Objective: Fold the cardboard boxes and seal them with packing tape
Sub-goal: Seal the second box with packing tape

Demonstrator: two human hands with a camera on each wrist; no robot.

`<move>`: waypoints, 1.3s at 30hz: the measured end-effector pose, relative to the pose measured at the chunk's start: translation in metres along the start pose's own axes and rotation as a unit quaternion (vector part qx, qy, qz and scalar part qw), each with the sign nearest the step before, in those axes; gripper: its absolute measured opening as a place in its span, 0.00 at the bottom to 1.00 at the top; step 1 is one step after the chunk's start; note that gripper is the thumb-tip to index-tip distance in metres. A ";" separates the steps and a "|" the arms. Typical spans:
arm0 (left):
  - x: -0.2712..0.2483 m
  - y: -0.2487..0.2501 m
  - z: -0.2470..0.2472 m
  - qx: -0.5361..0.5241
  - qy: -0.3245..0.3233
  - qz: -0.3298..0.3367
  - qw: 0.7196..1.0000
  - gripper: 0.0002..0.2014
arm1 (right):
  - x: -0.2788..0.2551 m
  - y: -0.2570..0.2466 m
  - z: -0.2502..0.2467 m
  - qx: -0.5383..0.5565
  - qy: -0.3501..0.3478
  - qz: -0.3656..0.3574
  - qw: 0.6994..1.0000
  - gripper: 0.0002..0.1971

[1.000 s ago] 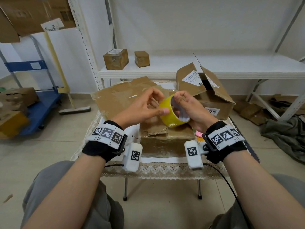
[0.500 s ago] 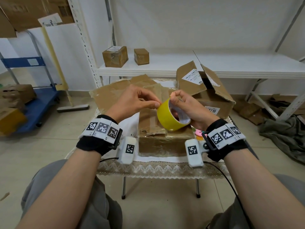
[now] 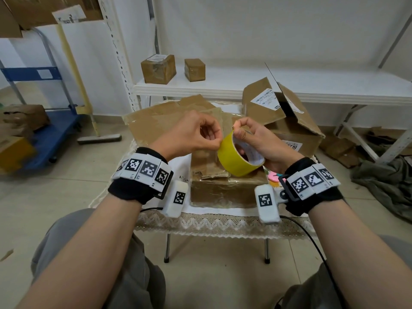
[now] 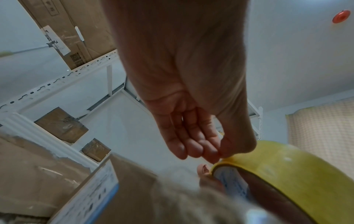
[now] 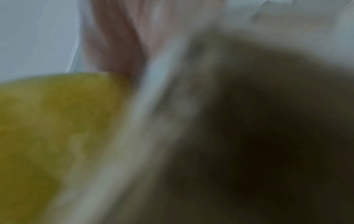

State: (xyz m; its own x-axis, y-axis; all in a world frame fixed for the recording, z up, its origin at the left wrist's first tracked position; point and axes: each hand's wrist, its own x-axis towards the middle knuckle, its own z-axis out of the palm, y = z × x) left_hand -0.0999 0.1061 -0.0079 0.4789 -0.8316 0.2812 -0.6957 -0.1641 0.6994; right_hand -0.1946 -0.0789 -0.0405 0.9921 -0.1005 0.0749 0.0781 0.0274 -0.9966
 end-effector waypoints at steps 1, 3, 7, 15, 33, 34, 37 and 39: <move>0.000 0.000 0.001 0.002 -0.001 0.003 1.000 0.06 | 0.000 0.000 0.000 -0.002 0.000 -0.001 1.000 0.17; -0.001 0.001 0.002 0.003 -0.003 0.007 1.000 0.07 | 0.001 0.000 0.000 -0.007 0.001 -0.001 1.000 0.16; 0.000 -0.002 0.003 0.013 -0.009 0.009 1.000 0.07 | 0.001 0.001 0.000 -0.010 0.000 0.000 1.000 0.16; -0.007 -0.009 -0.006 -0.042 0.001 -0.001 0.999 0.04 | 0.001 0.003 -0.002 0.034 0.022 0.003 0.999 0.25; -0.005 -0.009 0.000 -0.080 0.100 0.008 0.992 0.04 | 0.003 0.003 -0.002 0.015 0.047 0.009 0.999 0.24; -0.006 -0.009 -0.001 -0.082 0.110 0.007 0.990 0.04 | 0.003 0.003 -0.003 0.016 0.059 0.005 0.998 0.22; -0.008 -0.009 -0.012 -0.122 0.154 0.001 0.981 0.04 | 0.004 0.003 -0.009 0.027 0.114 0.000 0.993 0.20; -0.011 -0.010 -0.023 -0.174 0.184 -0.009 0.967 0.04 | 0.002 0.003 -0.013 0.049 0.150 0.006 0.987 0.21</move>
State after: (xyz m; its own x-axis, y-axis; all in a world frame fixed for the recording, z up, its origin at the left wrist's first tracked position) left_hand -0.0860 0.1290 -0.0029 0.6920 -0.5747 0.4369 -0.4932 0.0656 0.8674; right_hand -0.1933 -0.0924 -0.0433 0.9206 -0.3891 0.0340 0.0890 0.1244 -0.9882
